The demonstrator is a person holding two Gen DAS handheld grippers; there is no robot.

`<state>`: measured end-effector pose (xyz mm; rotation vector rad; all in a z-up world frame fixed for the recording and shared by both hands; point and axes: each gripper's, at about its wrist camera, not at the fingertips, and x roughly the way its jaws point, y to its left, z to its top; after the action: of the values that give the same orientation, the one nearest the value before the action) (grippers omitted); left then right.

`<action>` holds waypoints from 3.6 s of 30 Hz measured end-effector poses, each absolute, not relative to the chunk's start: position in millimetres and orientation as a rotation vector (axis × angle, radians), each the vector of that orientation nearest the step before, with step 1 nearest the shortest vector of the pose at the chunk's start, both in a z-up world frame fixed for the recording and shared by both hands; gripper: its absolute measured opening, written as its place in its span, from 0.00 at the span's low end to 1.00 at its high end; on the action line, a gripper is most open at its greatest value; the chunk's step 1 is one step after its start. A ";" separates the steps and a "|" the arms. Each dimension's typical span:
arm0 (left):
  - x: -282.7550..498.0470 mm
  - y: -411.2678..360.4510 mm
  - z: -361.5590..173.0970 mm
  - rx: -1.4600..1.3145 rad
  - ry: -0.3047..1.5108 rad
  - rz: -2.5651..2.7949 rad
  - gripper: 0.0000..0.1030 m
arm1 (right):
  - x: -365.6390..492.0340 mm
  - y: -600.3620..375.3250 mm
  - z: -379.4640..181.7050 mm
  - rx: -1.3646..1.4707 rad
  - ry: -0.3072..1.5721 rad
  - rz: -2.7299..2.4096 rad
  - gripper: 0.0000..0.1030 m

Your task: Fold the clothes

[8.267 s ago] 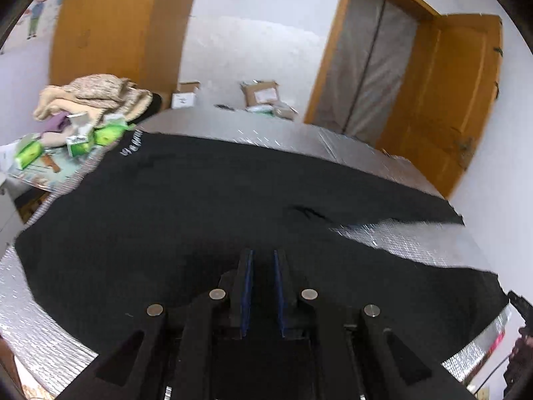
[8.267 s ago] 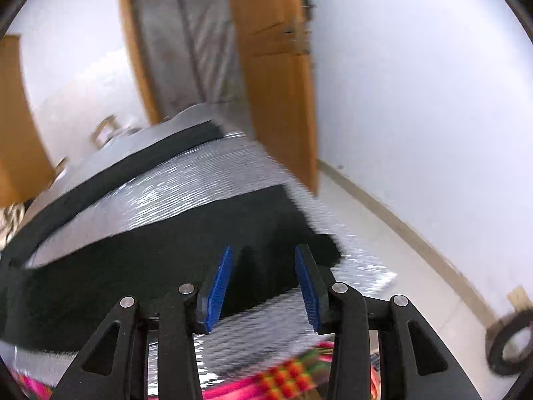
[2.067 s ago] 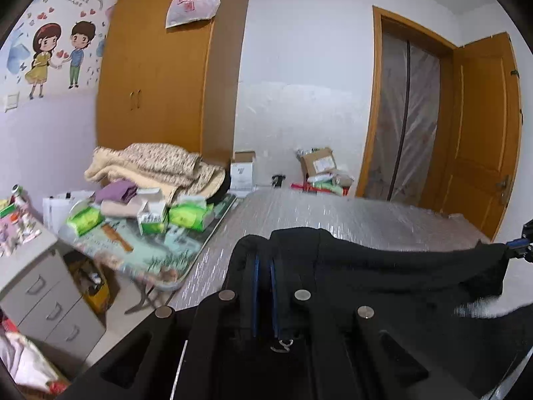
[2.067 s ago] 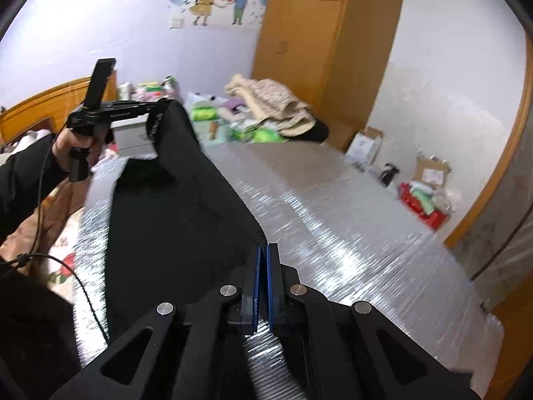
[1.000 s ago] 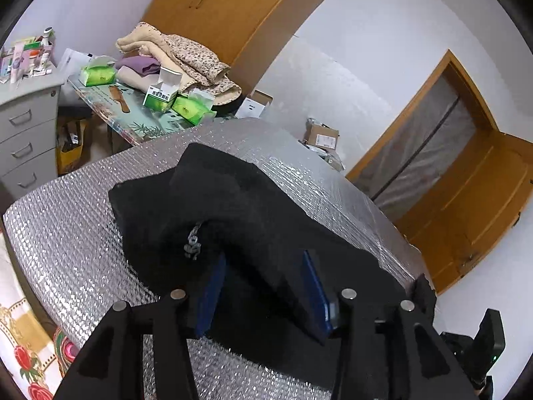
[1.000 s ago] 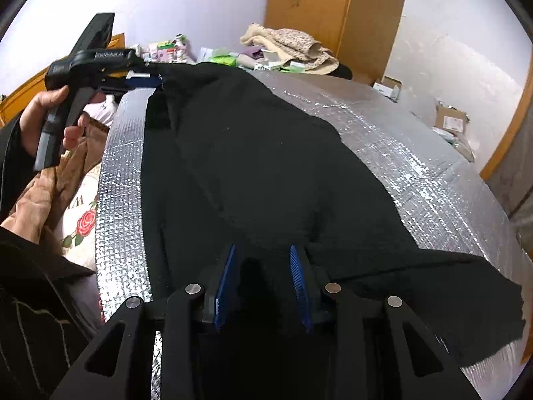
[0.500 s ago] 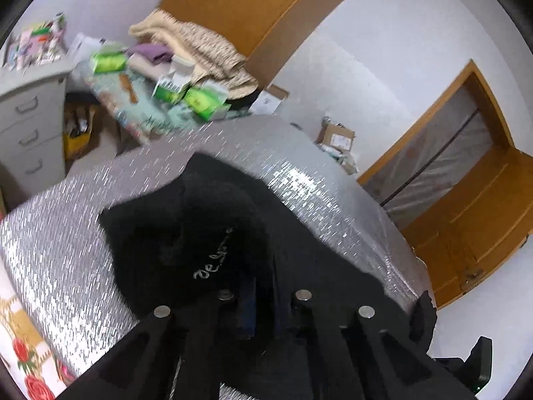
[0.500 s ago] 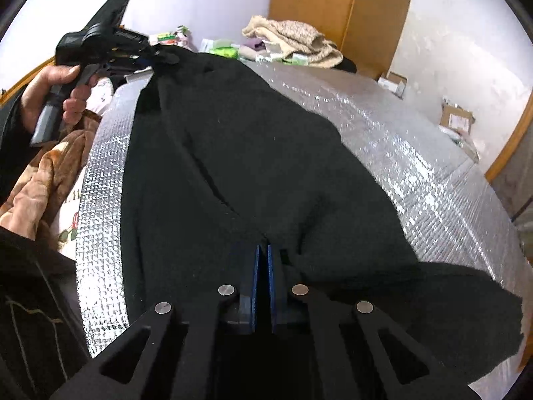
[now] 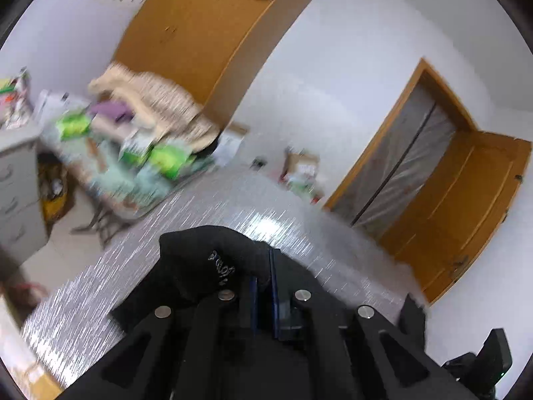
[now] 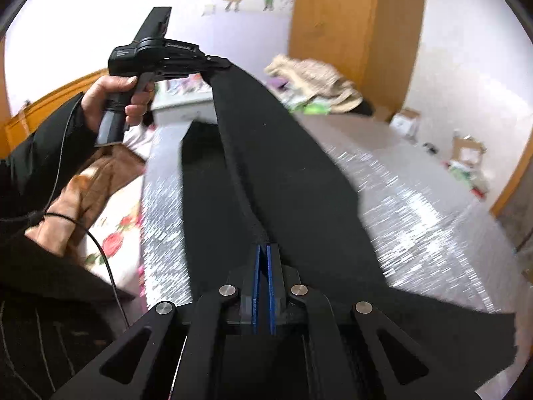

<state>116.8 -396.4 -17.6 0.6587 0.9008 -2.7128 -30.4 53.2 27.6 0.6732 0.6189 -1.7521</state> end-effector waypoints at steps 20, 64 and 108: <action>152.0 -390.4 -73.0 0.860 0.837 -2.539 0.14 | -20.7 46.2 3.4 0.814 0.564 -1.682 0.27; 24.7 -400.8 -68.0 0.952 0.747 -2.575 0.05 | -107.1 82.2 -10.5 1.069 0.193 -2.091 0.28; -13.0 -93.9 -75.8 1.466 0.469 -3.152 0.25 | -94.5 234.6 -2.3 1.109 -0.277 -2.357 0.31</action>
<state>-13.0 -93.9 -75.8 1.4661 0.4694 -3.1520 -94.5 234.6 -2.3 1.1086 -0.2765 -2.3571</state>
